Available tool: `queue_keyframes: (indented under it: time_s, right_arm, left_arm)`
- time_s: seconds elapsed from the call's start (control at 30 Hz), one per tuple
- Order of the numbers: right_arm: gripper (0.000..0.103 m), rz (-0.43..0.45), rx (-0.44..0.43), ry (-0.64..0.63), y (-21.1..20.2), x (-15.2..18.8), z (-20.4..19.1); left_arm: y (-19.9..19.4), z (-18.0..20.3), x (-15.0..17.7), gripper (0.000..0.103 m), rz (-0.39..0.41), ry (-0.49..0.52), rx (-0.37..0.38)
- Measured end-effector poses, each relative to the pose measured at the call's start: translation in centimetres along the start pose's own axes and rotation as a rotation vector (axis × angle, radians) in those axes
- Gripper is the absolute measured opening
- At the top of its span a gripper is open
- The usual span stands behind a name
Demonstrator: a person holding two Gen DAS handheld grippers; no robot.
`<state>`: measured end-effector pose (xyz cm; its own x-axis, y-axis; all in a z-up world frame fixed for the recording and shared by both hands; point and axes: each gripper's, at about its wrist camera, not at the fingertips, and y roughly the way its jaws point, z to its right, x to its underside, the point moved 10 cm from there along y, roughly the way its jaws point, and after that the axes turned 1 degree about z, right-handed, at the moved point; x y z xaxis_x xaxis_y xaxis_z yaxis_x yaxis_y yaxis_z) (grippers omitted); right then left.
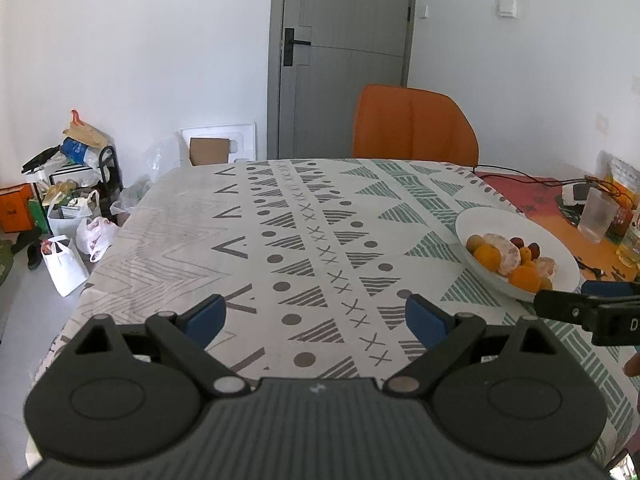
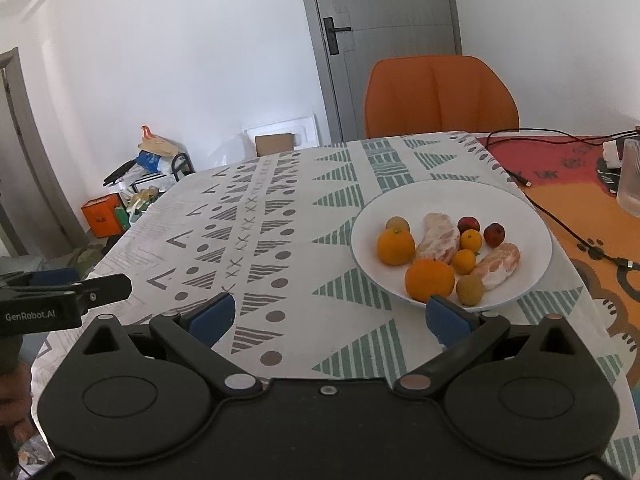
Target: Organize fruits
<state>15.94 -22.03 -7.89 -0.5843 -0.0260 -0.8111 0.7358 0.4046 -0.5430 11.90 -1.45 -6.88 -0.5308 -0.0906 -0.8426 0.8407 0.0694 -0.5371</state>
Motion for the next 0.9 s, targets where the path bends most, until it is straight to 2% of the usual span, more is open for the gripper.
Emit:
queue_keyframes:
  time_s: [0.9]
  right_arm:
    - [0.103,-0.009,0.015,-0.009,0.66,0.62,0.21]
  left_arm:
    - [0.19,-0.16,0.57,0.095,-0.017,0.006,-0.002]
